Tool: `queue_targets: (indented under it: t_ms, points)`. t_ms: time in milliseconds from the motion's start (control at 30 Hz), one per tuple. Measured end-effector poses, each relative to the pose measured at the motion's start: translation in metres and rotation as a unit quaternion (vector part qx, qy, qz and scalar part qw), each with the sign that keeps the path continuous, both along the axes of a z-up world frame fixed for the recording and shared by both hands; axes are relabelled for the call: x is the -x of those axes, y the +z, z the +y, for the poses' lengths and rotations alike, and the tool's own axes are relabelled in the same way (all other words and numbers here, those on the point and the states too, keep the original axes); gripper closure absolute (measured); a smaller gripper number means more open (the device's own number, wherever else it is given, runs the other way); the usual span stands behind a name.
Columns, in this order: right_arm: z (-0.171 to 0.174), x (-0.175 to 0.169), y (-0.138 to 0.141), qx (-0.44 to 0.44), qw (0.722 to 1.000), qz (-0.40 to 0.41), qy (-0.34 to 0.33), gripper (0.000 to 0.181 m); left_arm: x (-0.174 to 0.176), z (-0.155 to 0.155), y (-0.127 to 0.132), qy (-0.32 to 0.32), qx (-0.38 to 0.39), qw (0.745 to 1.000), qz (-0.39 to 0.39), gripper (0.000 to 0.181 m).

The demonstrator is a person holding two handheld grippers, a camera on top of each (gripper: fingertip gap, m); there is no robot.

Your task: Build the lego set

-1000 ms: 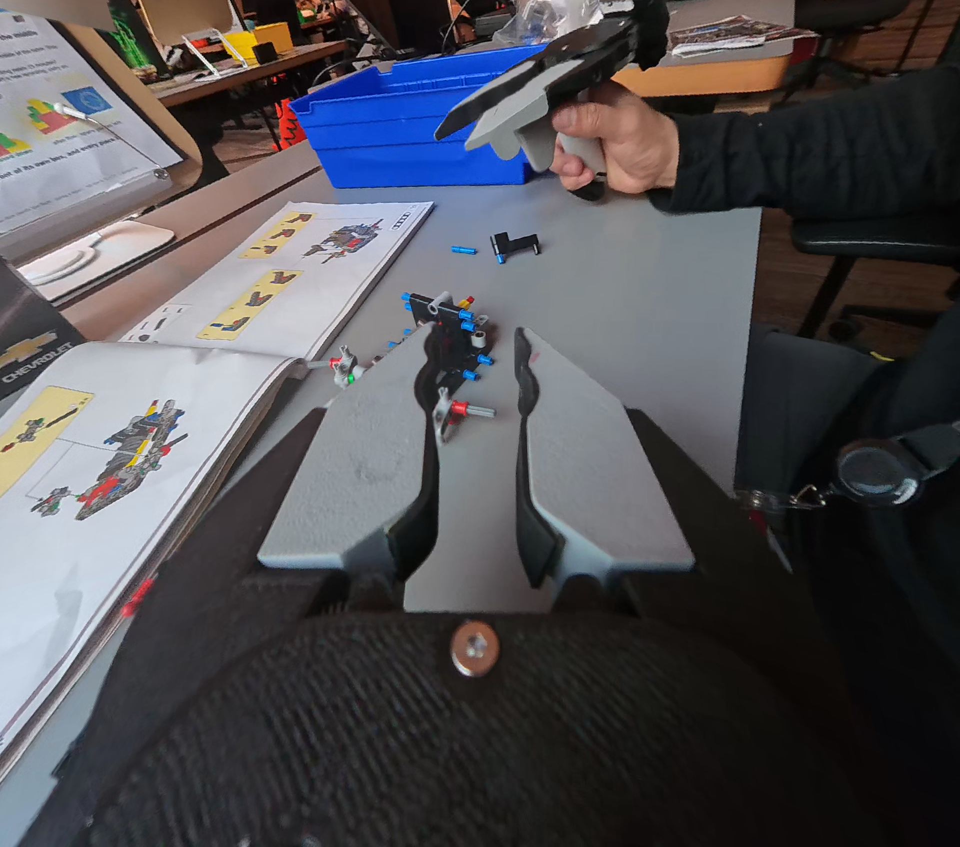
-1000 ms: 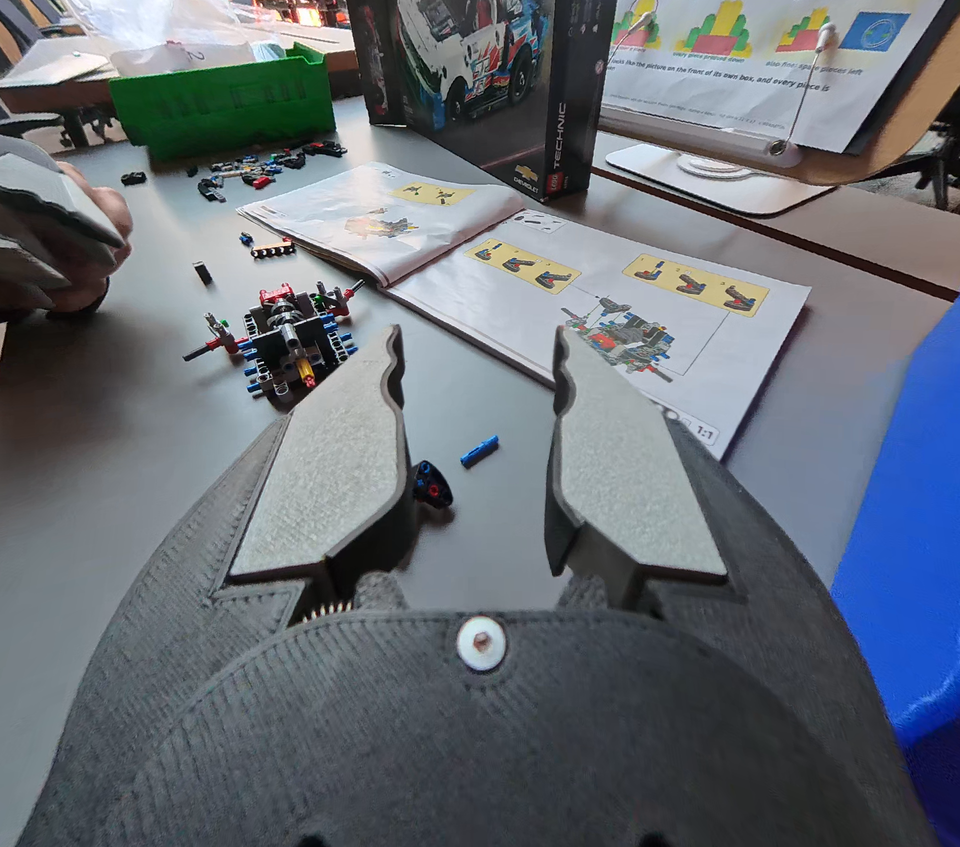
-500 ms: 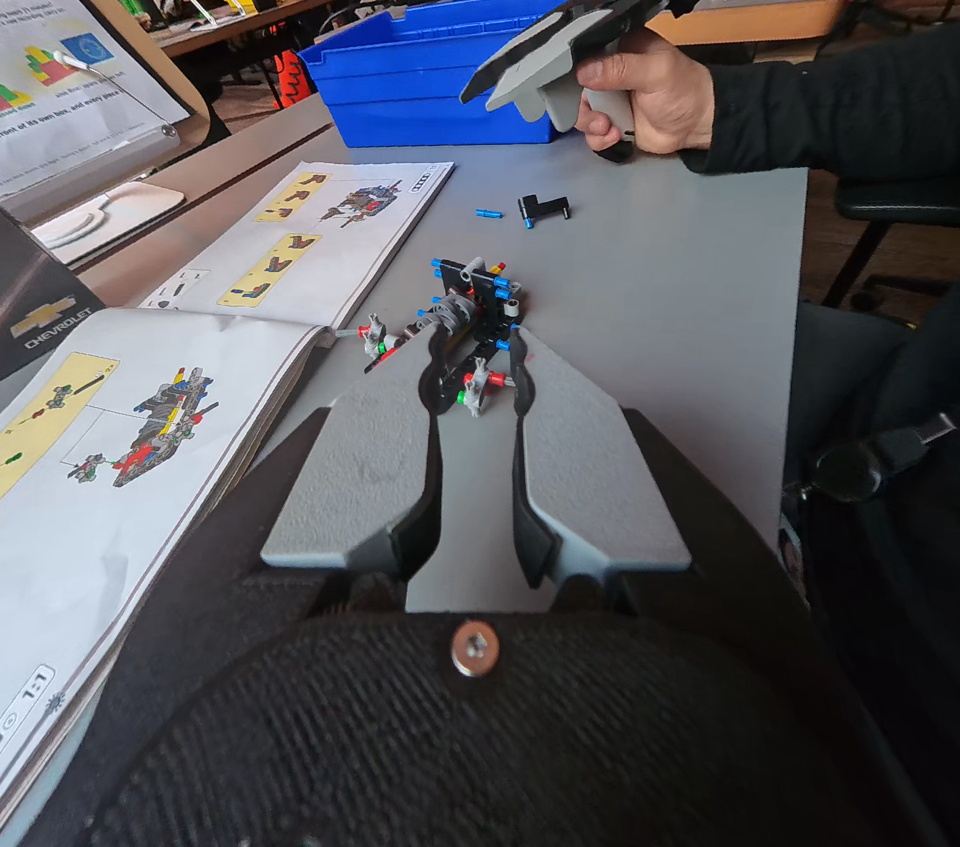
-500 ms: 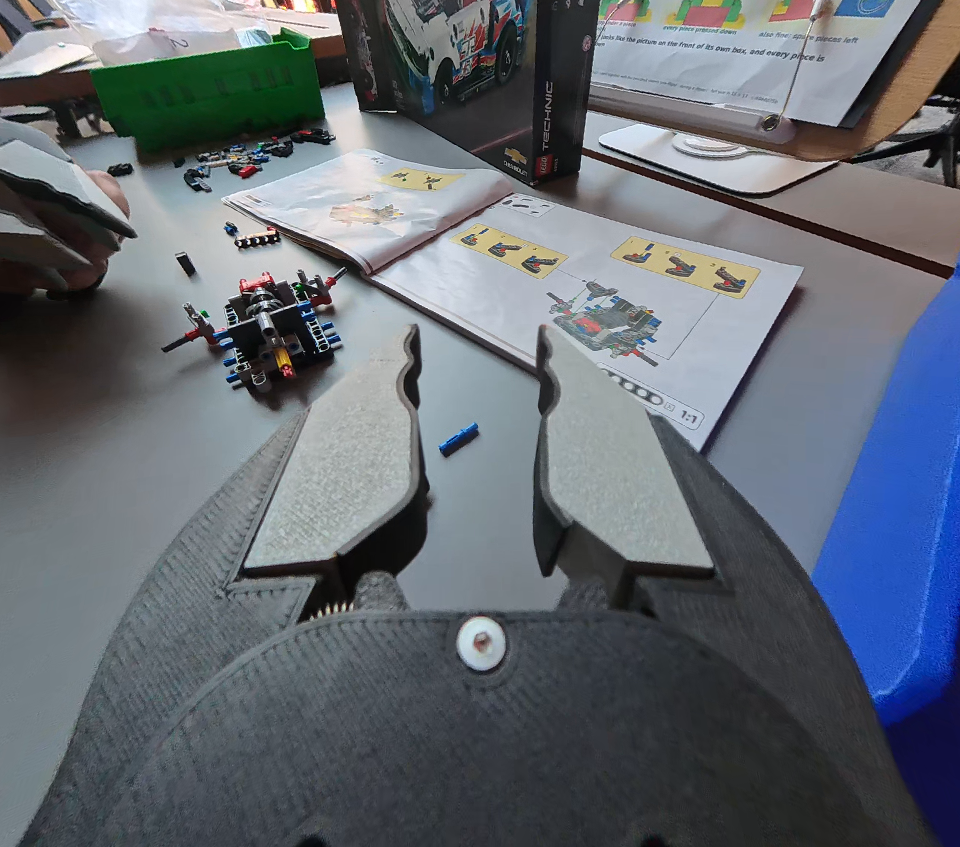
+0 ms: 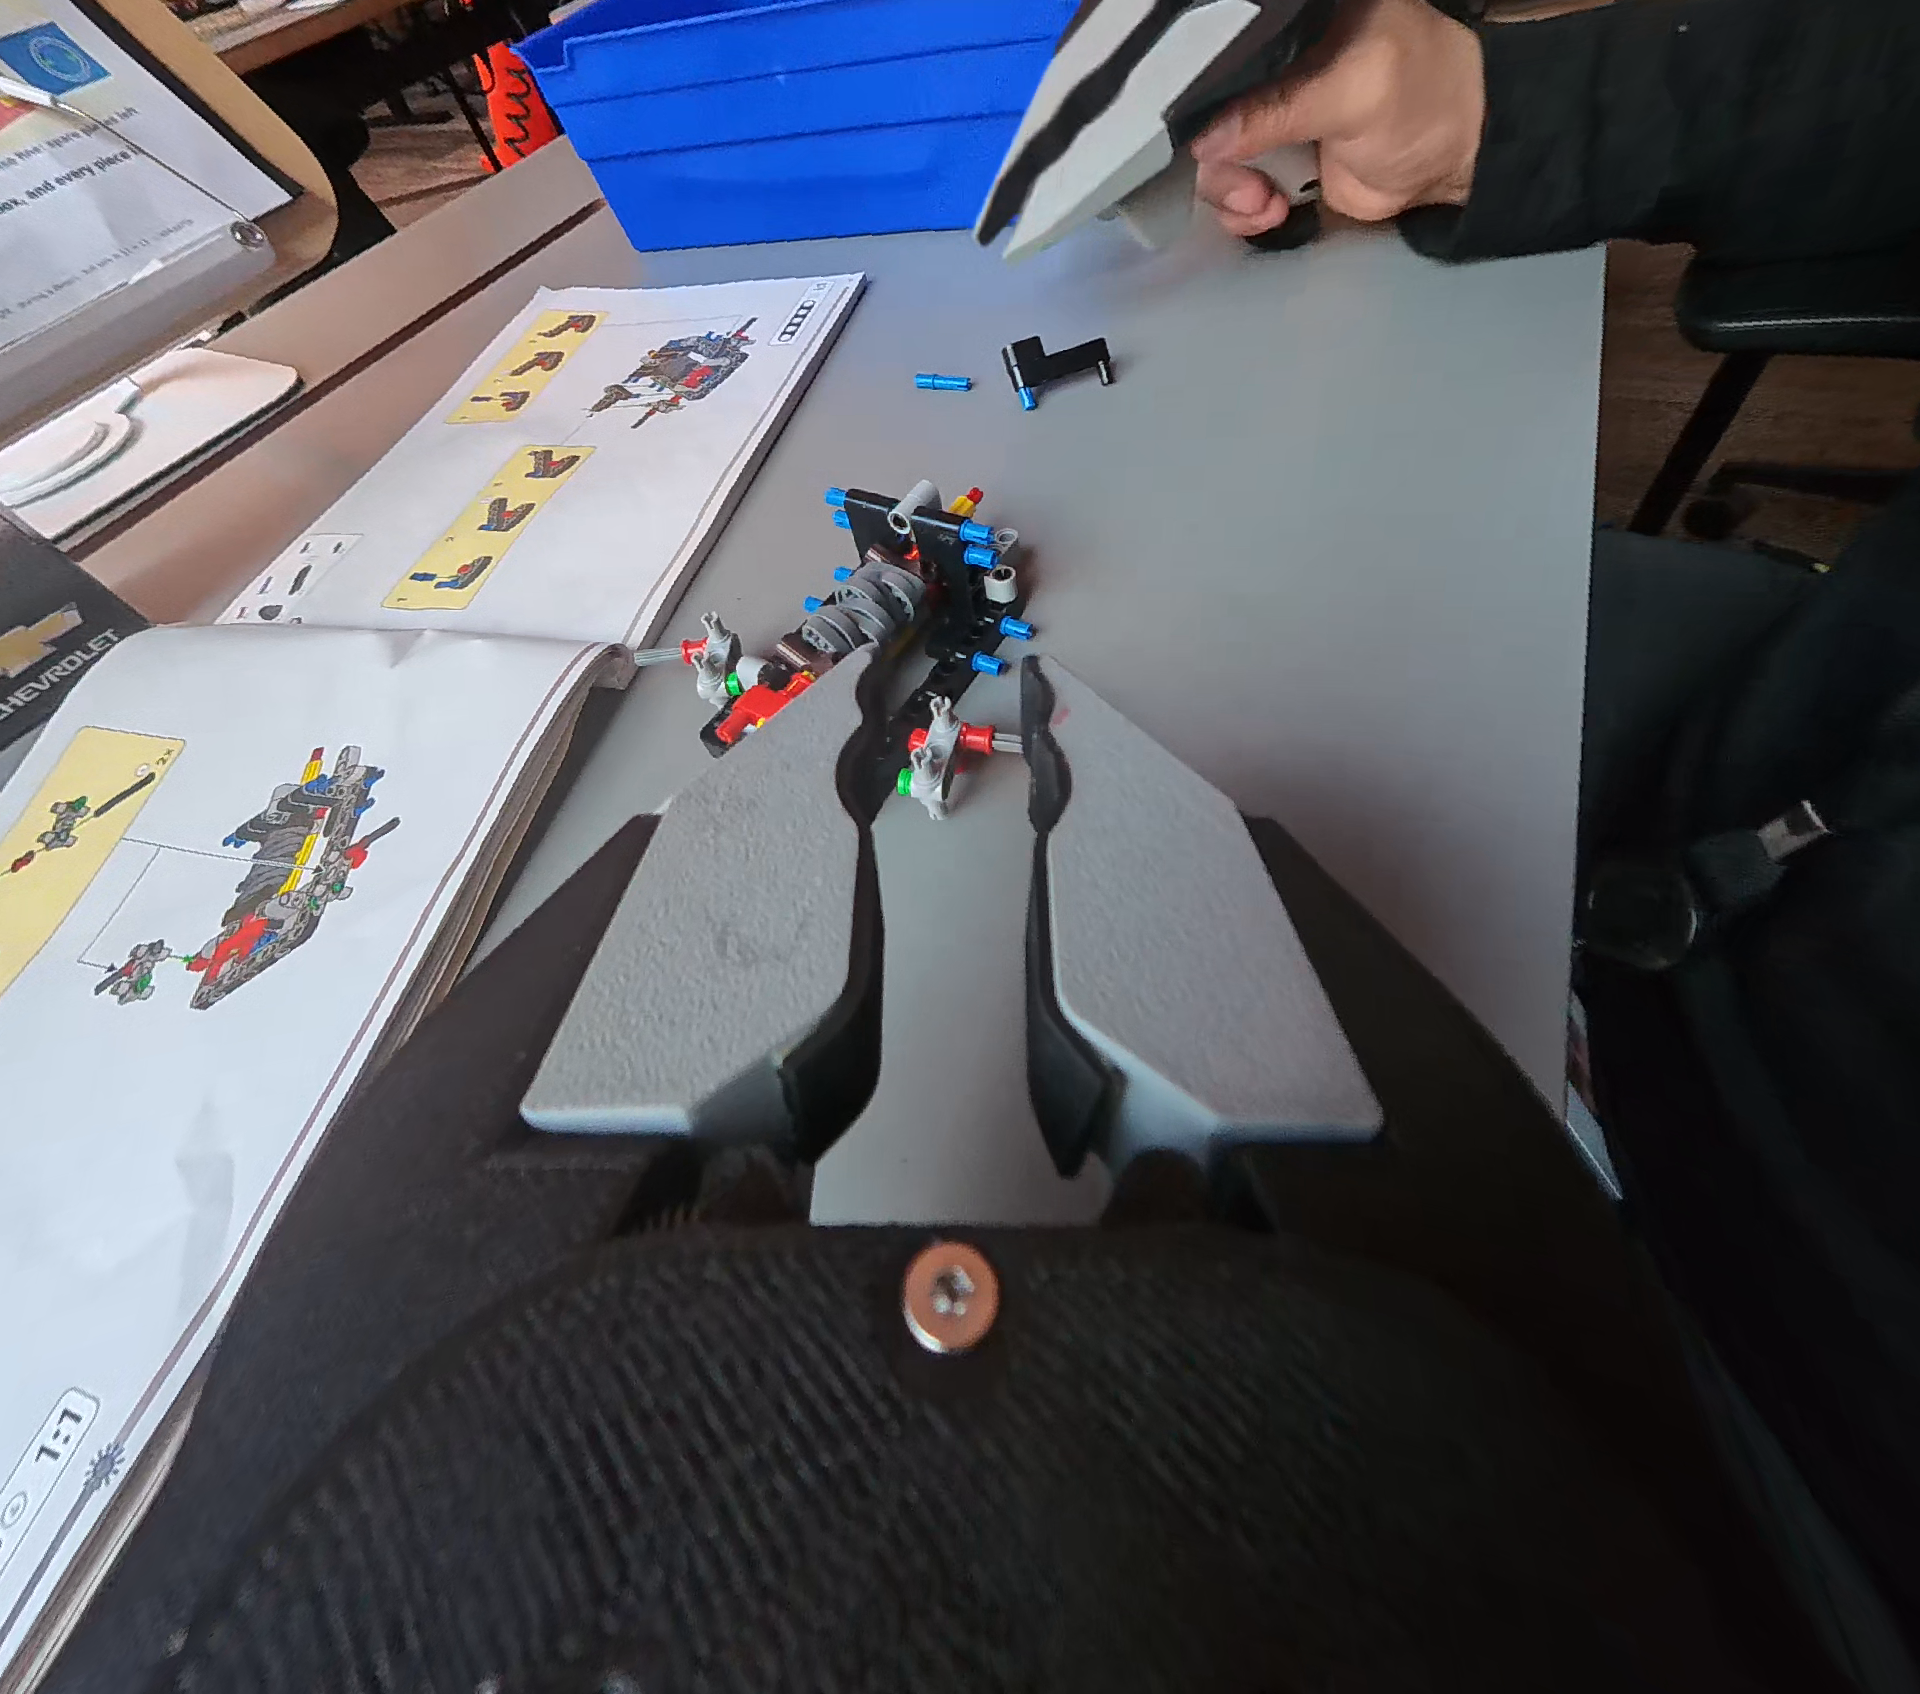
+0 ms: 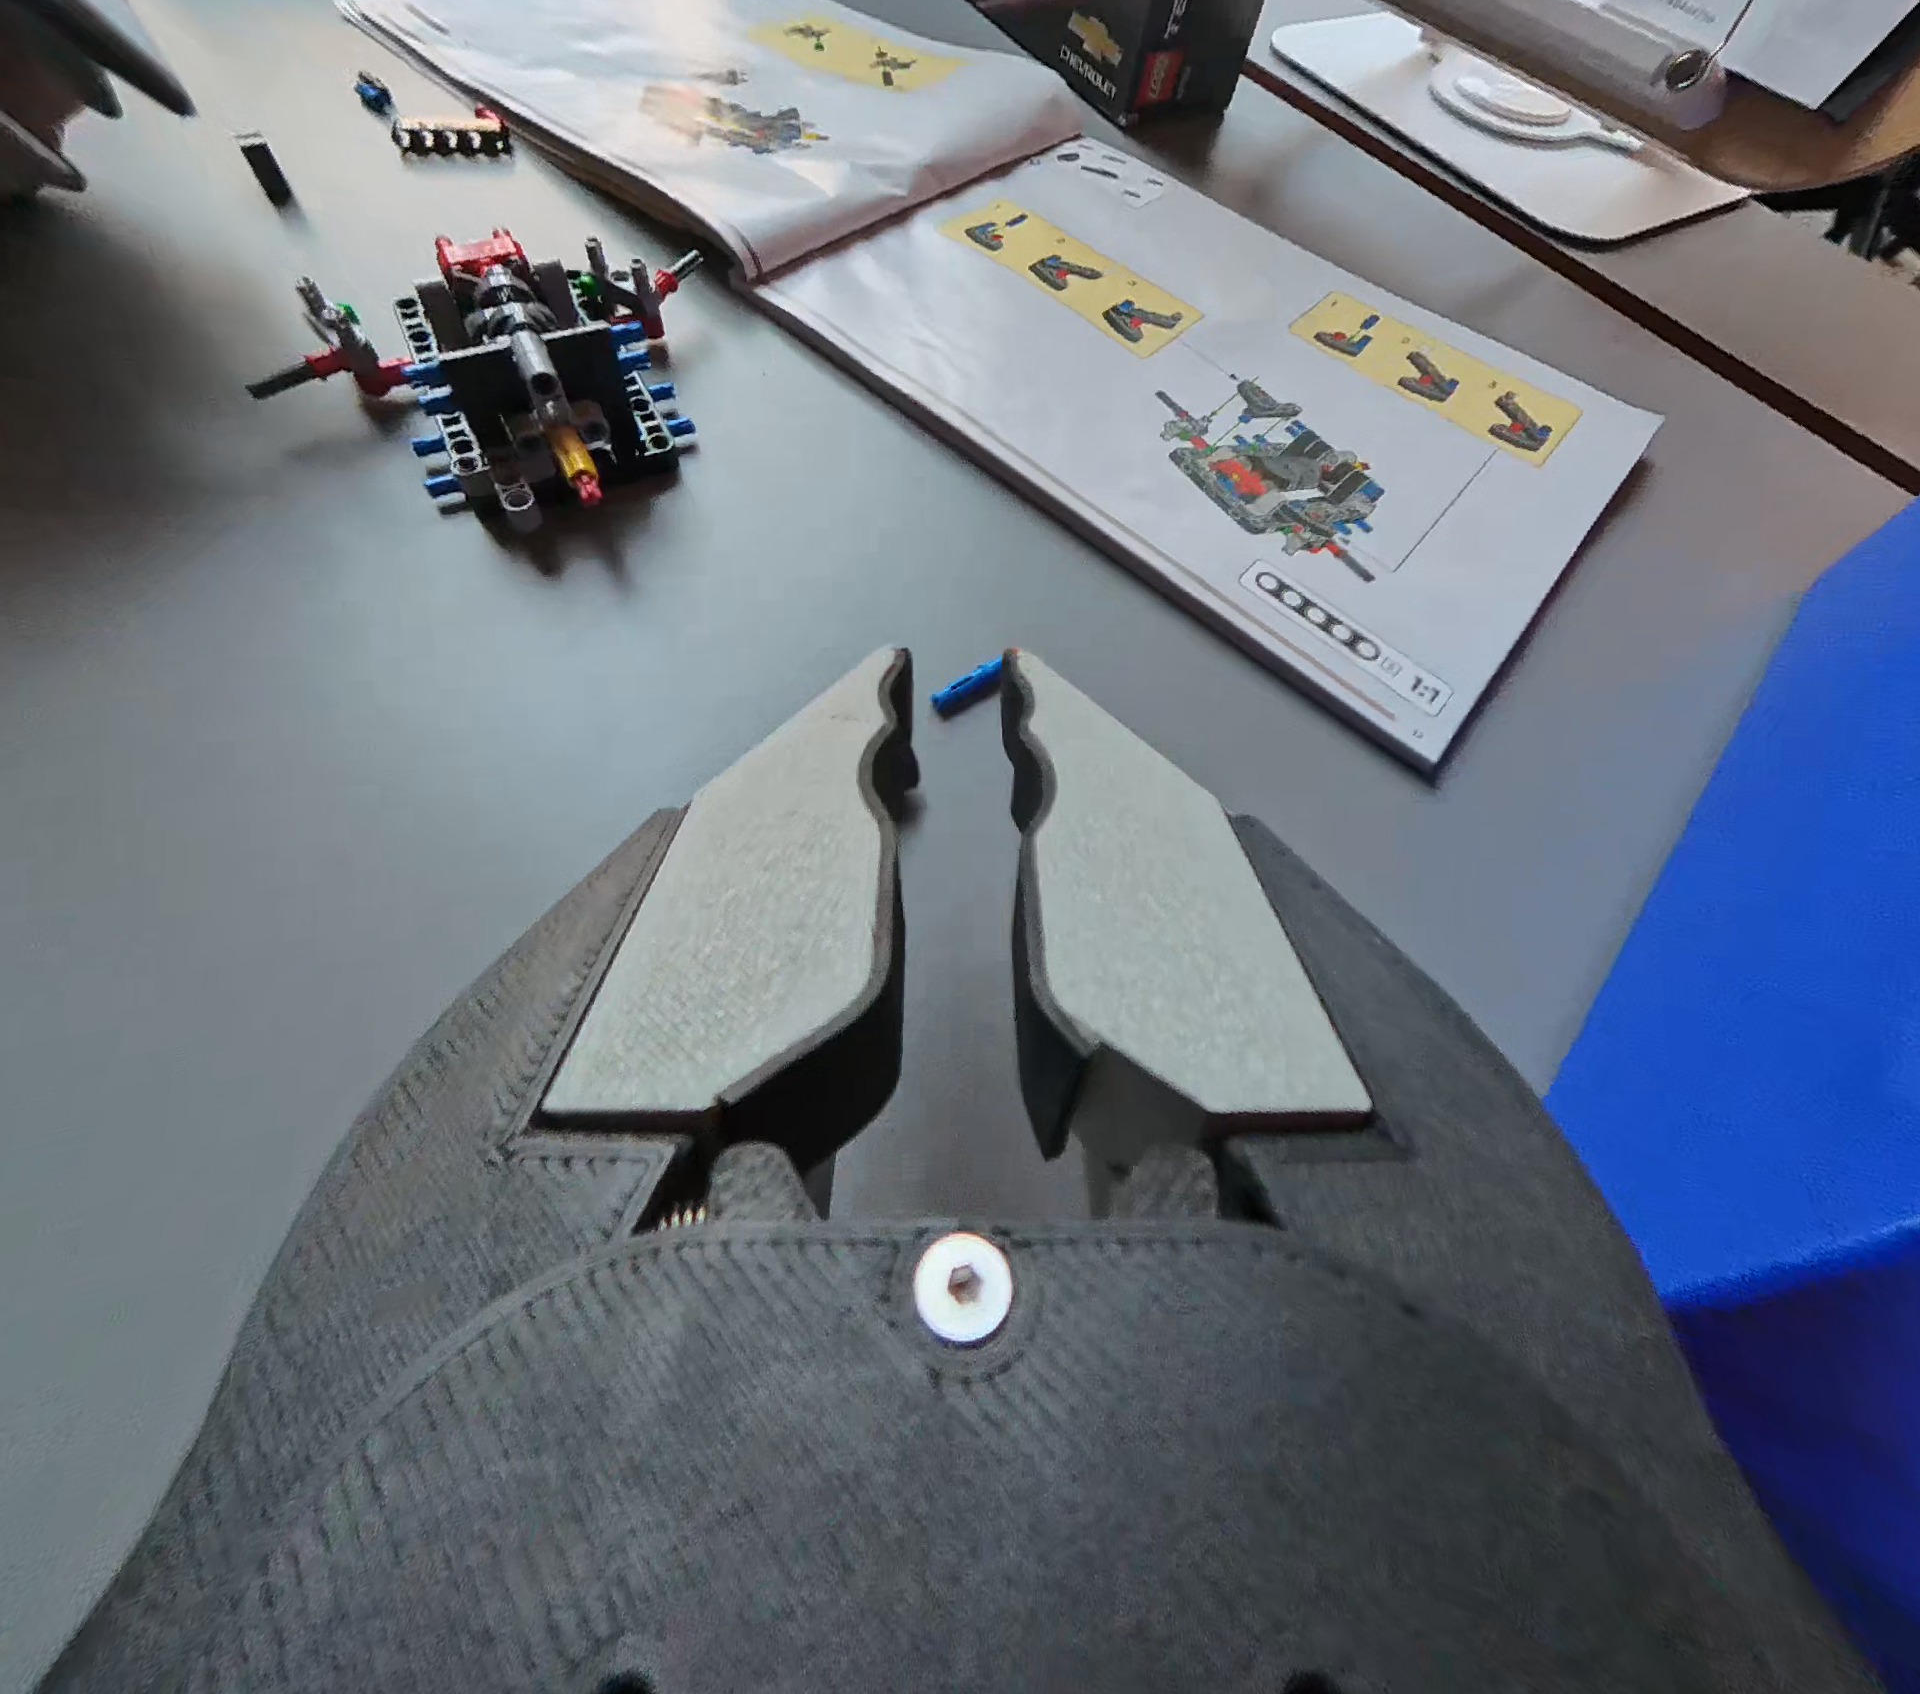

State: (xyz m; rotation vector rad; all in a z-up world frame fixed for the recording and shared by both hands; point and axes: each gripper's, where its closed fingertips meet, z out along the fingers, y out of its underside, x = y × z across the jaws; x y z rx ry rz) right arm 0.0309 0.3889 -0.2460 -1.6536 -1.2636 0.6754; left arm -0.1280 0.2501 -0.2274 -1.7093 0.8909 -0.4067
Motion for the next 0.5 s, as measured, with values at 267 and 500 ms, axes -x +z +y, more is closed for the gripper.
queue_targets:
  t_ms: [267, 500]
  points:
    - [-0.017, -0.010, -0.017, 0.019, 0.998, -0.053, 0.001, 0.162, -0.003, 0.002, -0.001, -0.014, 0.008, 1.000, -0.001, 0.162]
    - [-0.030, -0.007, -0.029, 0.039, 0.995, -0.085, 0.023, 0.166, -0.006, 0.003, -0.004, -0.019, 0.010, 1.000, 0.009, 0.163]
